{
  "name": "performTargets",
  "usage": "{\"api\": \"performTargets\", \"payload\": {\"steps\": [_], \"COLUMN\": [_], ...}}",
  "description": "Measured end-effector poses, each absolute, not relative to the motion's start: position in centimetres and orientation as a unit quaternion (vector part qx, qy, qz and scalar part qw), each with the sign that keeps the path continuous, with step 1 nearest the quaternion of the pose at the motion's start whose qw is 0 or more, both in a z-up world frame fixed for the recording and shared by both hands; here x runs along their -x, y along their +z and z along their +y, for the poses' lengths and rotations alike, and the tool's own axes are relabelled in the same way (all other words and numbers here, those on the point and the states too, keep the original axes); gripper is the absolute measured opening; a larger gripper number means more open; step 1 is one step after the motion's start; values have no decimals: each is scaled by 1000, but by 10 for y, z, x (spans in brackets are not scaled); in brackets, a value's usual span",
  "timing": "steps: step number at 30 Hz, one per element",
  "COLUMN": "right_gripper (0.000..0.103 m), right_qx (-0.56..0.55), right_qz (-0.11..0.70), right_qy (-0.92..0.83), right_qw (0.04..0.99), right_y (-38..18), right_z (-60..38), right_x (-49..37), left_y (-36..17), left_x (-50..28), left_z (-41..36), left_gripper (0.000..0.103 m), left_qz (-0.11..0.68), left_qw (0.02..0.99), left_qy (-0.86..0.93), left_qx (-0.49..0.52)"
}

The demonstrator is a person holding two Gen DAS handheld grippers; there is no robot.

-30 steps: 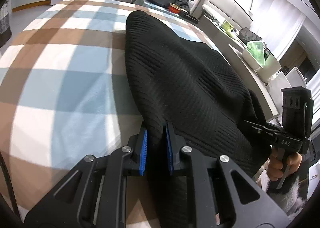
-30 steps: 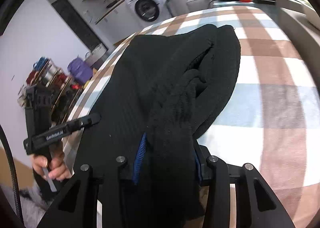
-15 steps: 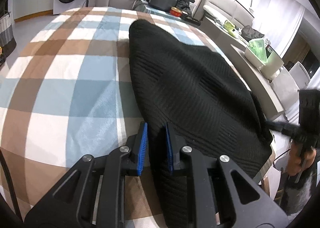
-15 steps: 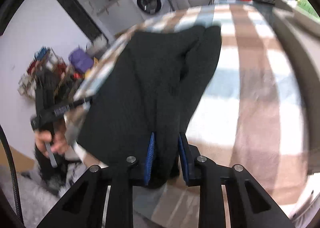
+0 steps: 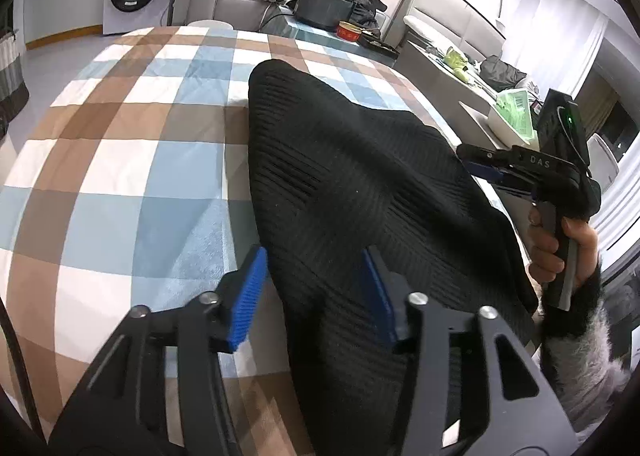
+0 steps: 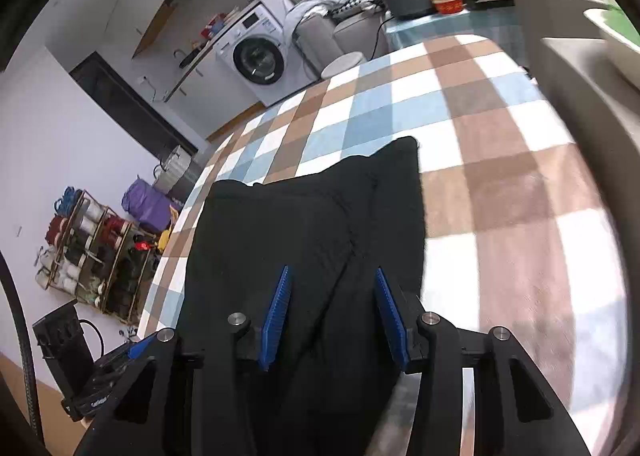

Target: Fold small clothes

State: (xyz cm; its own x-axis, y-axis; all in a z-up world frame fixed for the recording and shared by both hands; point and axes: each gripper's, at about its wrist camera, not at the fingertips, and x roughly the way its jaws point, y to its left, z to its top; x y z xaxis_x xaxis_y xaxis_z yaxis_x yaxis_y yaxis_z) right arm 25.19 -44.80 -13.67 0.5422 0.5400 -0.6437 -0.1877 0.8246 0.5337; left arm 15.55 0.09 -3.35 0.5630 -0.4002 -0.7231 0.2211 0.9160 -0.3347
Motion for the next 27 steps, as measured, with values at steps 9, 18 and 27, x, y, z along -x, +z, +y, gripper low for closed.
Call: {"api": "performTargets", "payload": {"steps": [9, 18, 27], "right_gripper": [5, 19, 24], "right_qx": [-126, -142, -162], "right_qz": [346, 451, 430], "right_qy": [271, 180, 159], "right_qw": [889, 862, 874], "right_y": [-91, -130, -137], "right_z": [-407, -428, -445], "right_x": [-249, -285, -296], "left_y": [-37, -27, -37], "left_x": [-160, -150, -155], "left_z": [-6, -7, -7], "left_gripper": [50, 52, 53], "left_qz": [438, 425, 440], "left_qw": [874, 881, 873], "left_qy": [-182, -185, -185], "left_qx": [104, 96, 103]}}
